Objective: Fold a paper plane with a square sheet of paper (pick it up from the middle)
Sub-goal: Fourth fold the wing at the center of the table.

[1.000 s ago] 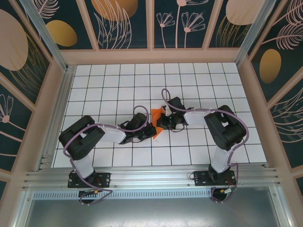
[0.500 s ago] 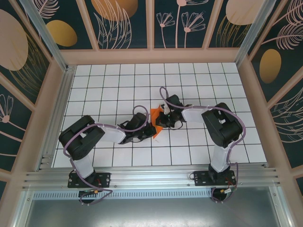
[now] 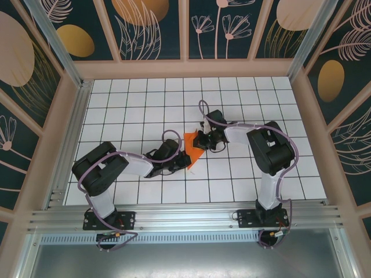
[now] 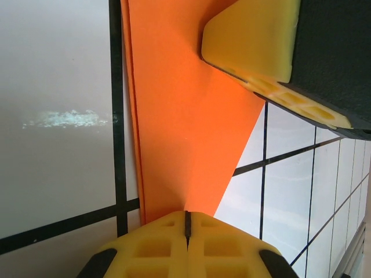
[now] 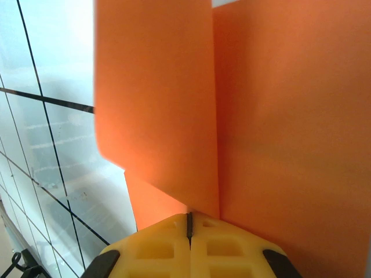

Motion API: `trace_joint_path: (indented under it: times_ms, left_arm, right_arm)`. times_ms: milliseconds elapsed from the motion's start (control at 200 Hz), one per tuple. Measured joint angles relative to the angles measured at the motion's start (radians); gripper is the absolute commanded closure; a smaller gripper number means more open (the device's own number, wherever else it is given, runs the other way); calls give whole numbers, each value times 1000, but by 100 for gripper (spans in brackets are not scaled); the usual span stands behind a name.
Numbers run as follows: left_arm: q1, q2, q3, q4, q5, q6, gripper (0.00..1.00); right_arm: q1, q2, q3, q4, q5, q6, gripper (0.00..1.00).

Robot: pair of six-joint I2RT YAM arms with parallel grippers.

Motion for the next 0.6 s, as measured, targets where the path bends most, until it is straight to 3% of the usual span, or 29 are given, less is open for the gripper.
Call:
trace_joint_path:
  times_ms: [285, 600]
  left_arm:
    - [-1, 0, -13, 24, -1, 0, 100]
    - [-3, -2, -25, 40, 0, 0, 100]
  right_arm:
    - [-24, 51, 62, -32, -55, -48, 96]
    - [-84, 95, 131, -2, -13, -79, 96]
